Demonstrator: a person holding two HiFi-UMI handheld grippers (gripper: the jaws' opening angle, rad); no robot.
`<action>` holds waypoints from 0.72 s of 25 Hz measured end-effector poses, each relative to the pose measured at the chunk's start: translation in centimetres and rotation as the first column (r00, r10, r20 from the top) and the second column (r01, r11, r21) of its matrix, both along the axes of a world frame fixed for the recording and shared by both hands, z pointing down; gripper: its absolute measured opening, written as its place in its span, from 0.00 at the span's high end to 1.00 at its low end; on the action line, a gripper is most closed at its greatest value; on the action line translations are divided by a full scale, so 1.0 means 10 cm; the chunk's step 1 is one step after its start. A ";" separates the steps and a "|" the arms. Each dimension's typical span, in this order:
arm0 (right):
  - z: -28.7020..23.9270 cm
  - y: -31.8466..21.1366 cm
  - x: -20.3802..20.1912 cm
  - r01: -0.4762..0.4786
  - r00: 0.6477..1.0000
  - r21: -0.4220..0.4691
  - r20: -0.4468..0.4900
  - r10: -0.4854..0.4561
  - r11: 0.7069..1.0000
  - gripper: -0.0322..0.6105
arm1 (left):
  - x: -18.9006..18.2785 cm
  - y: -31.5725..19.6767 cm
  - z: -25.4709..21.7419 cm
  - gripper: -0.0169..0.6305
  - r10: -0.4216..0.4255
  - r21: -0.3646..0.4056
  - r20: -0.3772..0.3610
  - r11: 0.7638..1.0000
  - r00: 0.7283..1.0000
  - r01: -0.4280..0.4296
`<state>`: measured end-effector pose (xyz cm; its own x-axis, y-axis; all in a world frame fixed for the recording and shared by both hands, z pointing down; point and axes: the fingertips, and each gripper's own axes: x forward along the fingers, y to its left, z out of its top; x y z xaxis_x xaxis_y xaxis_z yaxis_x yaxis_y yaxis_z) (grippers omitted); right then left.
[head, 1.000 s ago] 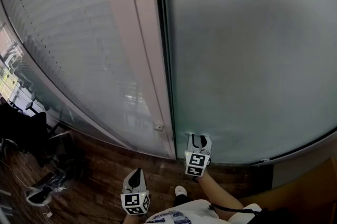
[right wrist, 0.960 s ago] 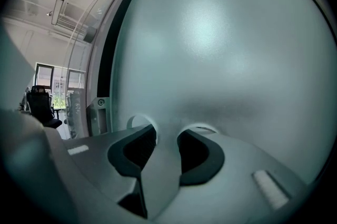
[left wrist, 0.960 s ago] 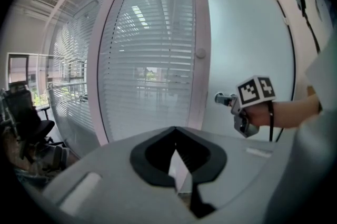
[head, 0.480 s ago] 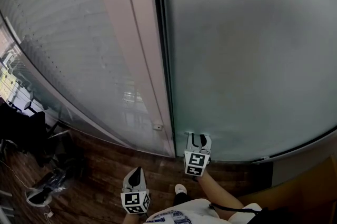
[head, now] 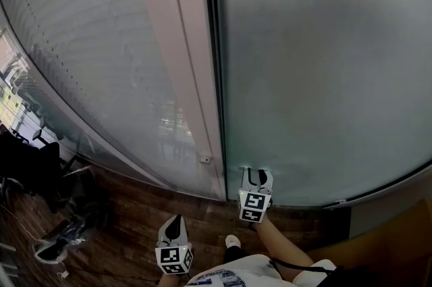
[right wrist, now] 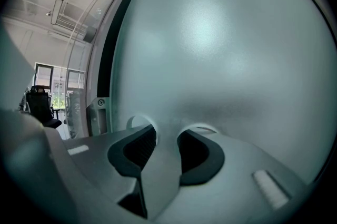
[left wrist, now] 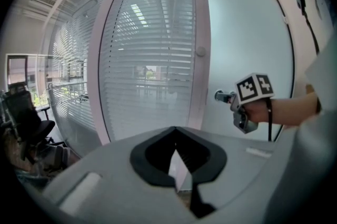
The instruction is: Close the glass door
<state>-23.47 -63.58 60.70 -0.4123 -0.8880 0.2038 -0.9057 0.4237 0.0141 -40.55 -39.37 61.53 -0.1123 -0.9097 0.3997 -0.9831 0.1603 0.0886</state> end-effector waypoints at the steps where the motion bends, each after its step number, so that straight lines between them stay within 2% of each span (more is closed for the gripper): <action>1: 0.00 0.00 0.00 -0.001 1.000 -0.002 0.001 0.001 1.000 0.76 | -0.01 0.01 0.00 0.97 -0.001 0.000 0.001 1.000 1.000 0.001; 18: -0.03 -0.02 -0.01 0.001 1.000 -0.010 0.003 -0.001 1.000 0.76 | 0.03 0.20 -0.06 0.97 0.007 -0.005 0.011 1.000 1.000 -0.007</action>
